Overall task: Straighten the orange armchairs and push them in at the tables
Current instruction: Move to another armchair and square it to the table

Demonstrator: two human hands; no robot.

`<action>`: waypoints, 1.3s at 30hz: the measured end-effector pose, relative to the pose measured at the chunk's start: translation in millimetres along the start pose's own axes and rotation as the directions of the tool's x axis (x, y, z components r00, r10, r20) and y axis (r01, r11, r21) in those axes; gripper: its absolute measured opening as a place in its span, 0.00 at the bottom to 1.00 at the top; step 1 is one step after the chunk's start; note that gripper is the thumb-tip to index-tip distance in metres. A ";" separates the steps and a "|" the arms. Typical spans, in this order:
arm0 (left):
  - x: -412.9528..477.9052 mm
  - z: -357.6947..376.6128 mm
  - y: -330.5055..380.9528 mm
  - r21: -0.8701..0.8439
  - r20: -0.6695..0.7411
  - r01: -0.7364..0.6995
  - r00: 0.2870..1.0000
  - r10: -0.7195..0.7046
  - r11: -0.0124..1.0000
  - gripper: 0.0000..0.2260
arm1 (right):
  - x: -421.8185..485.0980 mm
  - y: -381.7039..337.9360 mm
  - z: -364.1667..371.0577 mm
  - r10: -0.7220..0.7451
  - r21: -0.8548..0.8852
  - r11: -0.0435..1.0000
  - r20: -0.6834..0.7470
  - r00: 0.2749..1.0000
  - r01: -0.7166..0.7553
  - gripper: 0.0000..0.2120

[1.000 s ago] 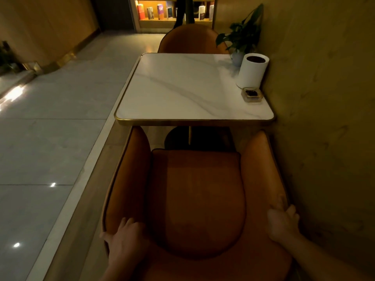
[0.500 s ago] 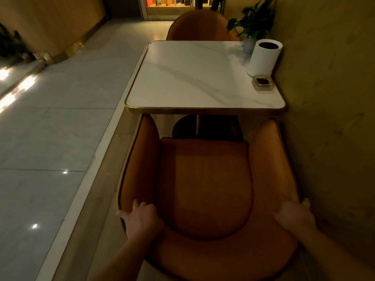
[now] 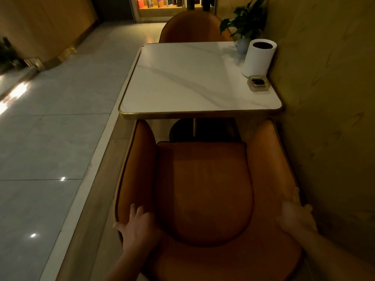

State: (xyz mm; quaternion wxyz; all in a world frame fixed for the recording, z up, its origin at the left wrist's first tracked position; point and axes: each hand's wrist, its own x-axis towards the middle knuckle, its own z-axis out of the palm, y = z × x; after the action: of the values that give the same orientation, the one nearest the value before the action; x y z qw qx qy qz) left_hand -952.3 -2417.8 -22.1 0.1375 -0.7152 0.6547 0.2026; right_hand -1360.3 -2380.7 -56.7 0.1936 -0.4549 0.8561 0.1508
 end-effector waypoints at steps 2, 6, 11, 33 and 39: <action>5.7 -1.6 0.4 -0.019 -0.025 0.003 1.000 -0.004 1.000 0.11 | 5.6 -0.8 -5.0 0.010 0.000 1.000 -0.005 1.000 -0.010 0.26; 10.9 -1.7 3.5 -0.047 -0.032 0.018 0.999 -0.019 0.999 0.11 | 12.2 0.2 -9.5 0.016 0.009 1.000 -0.003 1.000 -0.016 0.27; 7.7 -0.1 2.0 -0.017 -0.001 0.013 1.000 -0.013 1.000 0.06 | 11.2 0.3 -9.6 0.014 0.007 1.000 -0.006 1.000 -0.014 0.26; 12.2 4.6 14.6 0.016 -0.029 0.047 0.999 -0.047 0.999 0.05 | 3.0 1.3 -14.2 -0.007 0.004 1.000 0.052 0.999 0.007 0.34; 12.1 4.8 12.6 0.024 -0.034 0.039 0.999 -0.038 0.999 0.06 | -3.6 -4.6 -12.4 0.048 -0.019 0.999 0.051 0.998 -0.047 0.19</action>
State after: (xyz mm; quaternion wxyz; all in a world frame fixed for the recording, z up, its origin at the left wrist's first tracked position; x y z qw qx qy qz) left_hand -964.6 -2427.6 -31.1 0.1389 -0.7292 0.6455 0.1797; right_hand -1357.0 -2386.0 -44.5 0.2080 -0.4319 0.8601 0.1745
